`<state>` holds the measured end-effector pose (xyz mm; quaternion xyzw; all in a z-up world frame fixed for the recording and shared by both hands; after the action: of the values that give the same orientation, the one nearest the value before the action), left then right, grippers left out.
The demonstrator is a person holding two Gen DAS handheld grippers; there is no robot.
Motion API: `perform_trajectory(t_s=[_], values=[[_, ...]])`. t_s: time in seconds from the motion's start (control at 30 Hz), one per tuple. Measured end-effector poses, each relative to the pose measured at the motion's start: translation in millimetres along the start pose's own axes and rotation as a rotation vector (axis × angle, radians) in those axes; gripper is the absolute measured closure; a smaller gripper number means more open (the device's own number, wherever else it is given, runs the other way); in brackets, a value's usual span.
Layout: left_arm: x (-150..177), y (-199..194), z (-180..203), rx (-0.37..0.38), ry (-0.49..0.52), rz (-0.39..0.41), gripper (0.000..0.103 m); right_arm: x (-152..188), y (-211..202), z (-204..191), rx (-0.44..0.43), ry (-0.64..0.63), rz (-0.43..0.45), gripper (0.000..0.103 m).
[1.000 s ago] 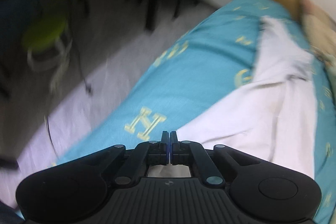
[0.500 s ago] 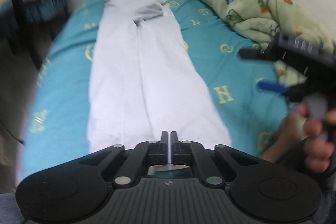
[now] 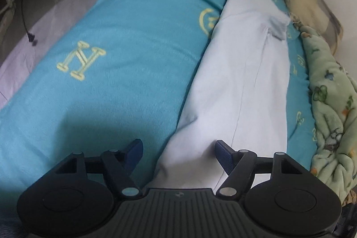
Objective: Fold clothes
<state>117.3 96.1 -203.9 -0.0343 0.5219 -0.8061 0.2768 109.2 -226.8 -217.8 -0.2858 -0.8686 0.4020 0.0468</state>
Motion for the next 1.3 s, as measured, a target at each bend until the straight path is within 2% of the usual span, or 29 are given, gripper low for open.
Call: perform_trajectory(t_s=[0.03,0.17,0.2,0.23,0.3,0.33,0.37,0.4,0.47,0.5,0.57,0.63,0.8,0.87,0.97,1.1,1.23,1.3], values=[[1,3,1,-0.002,0.009,-0.008,0.025,4,4,0,0.004,-0.003,-0.022,0.031],[21,3,21,-0.039,0.145,-0.036,0.024,17,10,-8,0.005,-0.07,-0.058,0.032],[27,2,21,-0.044,0.154,-0.041,0.027,22,12,-10,-0.002,-0.084,-0.082,0.032],[32,0,22,-0.048,0.162,-0.047,0.03,28,13,-12,0.003,-0.095,-0.102,0.037],[42,-3,23,-0.057,0.178,-0.058,0.053,38,13,-14,0.028,-0.117,-0.129,0.055],[44,-5,21,-0.055,0.166,-0.06,0.059,41,11,-15,0.032,-0.123,-0.129,0.068],[45,-7,19,-0.053,0.152,-0.063,0.071,42,8,-16,0.034,-0.127,-0.123,0.074],[45,-9,16,-0.032,0.124,-0.069,0.085,44,5,-17,0.035,-0.13,-0.117,0.076],[43,-13,11,0.017,0.062,-0.088,0.095,46,0,-19,0.037,-0.137,-0.104,0.083],[41,-17,11,0.052,0.034,-0.094,0.096,48,-3,-20,0.039,-0.141,-0.098,0.084],[34,-32,15,0.118,-0.005,-0.087,0.097,40,-18,-25,-0.041,-0.097,-0.071,0.091],[26,-56,24,0.197,-0.03,-0.058,0.097,29,-41,-35,-0.084,-0.109,-0.016,0.092],[13,-129,65,0.367,-0.033,0.04,0.098,-2,-113,-70,-0.188,-0.16,0.127,0.094],[13,-159,86,0.427,-0.025,0.077,0.098,-6,-139,-84,-0.202,-0.2,0.162,0.094],[23,-193,113,0.414,0.048,0.081,0.098,-6,-174,-101,-0.204,-0.261,0.196,0.094],[60,-221,114,0.397,0.088,0.052,0.098,17,-196,-100,-0.158,-0.312,0.179,0.094],[92,-210,93,0.366,0.071,0.002,0.099,40,-193,-78,-0.132,-0.28,0.154,0.094],[89,-186,83,0.352,0.046,-0.023,0.099,42,-186,-68,-0.13,-0.238,0.141,0.094]])
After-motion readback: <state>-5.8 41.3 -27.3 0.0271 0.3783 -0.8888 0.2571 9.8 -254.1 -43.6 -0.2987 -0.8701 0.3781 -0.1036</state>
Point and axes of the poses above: each gripper's, at about its wrist camera, not at the fingertips, and y roughly the way its jaws point, z to its right, x to its underside, the point moved 7 cm from there along y, roughly the way its jaws point, and after that the axes turned 2 degrees about z, right-handed, at the moved point
